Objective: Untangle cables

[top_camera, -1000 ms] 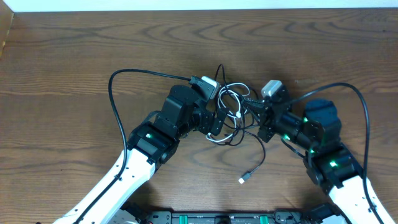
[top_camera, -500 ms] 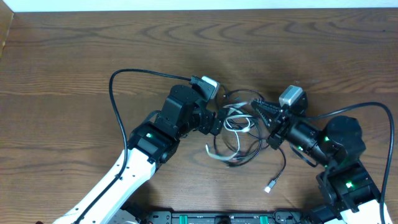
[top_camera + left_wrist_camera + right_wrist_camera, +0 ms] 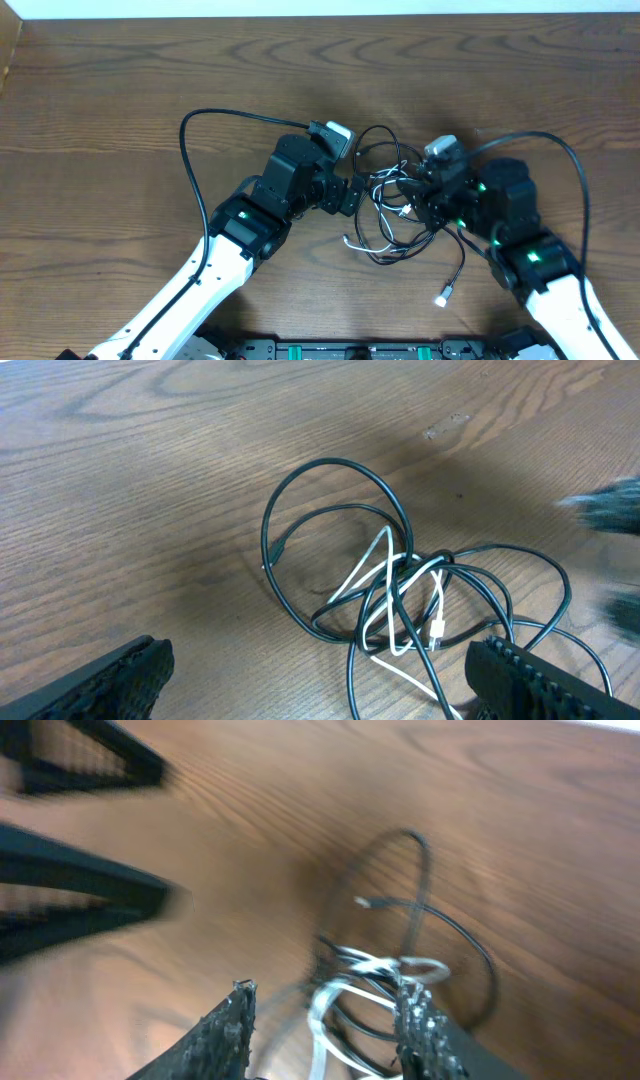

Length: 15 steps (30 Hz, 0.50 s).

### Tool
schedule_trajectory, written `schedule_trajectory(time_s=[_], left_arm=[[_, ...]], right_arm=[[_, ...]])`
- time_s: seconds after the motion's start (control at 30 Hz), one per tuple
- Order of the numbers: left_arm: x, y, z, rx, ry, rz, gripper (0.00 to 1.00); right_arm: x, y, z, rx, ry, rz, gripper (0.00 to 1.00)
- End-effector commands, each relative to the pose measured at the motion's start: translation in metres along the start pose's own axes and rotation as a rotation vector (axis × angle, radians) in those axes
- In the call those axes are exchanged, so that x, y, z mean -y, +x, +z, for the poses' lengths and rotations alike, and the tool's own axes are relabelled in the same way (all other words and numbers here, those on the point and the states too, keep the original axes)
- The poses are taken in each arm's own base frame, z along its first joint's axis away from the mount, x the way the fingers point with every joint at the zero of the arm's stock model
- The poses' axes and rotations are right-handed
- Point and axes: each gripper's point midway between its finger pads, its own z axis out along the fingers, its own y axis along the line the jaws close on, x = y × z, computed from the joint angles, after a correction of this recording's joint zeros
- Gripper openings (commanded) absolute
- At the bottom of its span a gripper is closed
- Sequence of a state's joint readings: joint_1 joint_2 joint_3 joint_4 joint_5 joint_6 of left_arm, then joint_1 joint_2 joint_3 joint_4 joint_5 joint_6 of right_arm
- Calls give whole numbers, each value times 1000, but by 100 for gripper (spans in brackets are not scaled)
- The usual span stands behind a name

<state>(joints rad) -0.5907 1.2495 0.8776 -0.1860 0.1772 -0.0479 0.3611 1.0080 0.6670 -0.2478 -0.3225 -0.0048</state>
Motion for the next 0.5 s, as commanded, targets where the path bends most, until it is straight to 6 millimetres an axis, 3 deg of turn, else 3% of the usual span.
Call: schedule_trajectory(time_s=[0.0, 0.2, 0.47], left_arm=[[-3, -7, -1, 15, -15, 13, 98], [-3, -7, -1, 15, -15, 13, 98], [-3, -7, -1, 15, -15, 13, 98]], right_arm=[[36, 17, 14, -83, 169, -68, 43], [55, 47, 37, -208, 213, -151, 36], [42, 75, 60, -295, 75, -198, 41]])
